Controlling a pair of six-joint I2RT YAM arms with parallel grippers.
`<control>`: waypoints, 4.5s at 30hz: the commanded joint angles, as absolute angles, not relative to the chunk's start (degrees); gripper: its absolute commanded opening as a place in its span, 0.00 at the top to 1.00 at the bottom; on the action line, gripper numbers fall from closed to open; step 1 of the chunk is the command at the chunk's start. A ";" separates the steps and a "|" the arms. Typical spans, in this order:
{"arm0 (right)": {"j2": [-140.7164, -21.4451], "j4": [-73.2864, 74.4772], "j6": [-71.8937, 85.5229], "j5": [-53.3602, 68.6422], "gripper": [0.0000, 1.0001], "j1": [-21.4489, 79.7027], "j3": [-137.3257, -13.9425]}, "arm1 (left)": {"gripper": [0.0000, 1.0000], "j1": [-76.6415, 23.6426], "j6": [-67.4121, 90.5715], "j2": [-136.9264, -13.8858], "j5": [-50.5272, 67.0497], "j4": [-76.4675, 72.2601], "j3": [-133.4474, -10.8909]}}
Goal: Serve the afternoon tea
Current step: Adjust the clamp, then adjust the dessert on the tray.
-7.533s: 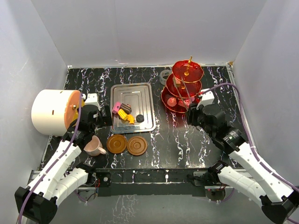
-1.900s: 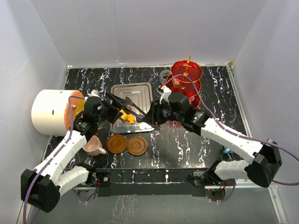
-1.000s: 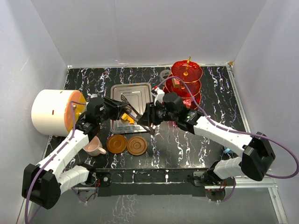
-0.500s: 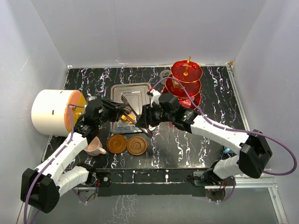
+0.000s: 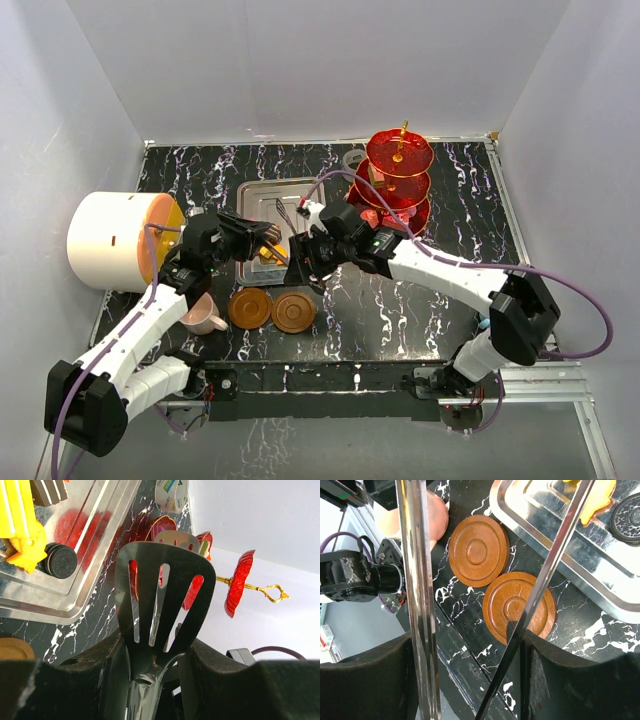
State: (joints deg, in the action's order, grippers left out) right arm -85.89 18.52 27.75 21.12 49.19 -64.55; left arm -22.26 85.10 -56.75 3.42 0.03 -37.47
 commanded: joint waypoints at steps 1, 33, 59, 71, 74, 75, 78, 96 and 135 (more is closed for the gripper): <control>-87.52 19.23 26.78 19.75 0.41 50.88 -69.04 | 0.98 -22.46 85.68 -54.90 3.60 -1.34 -37.52; -93.09 30.48 27.25 11.22 0.27 53.50 -80.47 | 0.95 -22.41 75.52 -56.88 3.05 3.25 -41.93; -92.58 27.93 28.57 13.60 0.33 52.11 -81.16 | 0.95 -22.41 74.75 -57.09 2.47 2.56 -41.78; -91.86 28.63 29.05 11.39 0.60 52.12 -81.74 | 0.89 -22.41 74.12 -57.63 3.81 2.47 -40.96; -91.43 29.12 28.96 10.27 0.62 52.12 -81.80 | 0.72 -22.46 73.68 -57.57 3.78 2.96 -41.20; -91.19 29.30 28.92 9.81 0.62 52.08 -81.82 | 0.63 -22.42 73.59 -57.48 3.78 3.18 -41.26; -91.01 30.48 28.83 7.71 0.63 52.04 -82.13 | 0.33 -22.42 72.65 -57.09 3.57 5.44 -42.15; -94.37 38.25 28.58 9.73 0.61 45.90 -82.70 | 0.01 -22.42 37.57 -48.28 -19.55 21.17 -51.34; -108.13 52.93 17.54 5.65 0.65 53.69 -96.89 | 0.01 -22.41 25.14 -39.37 -33.62 16.76 -37.38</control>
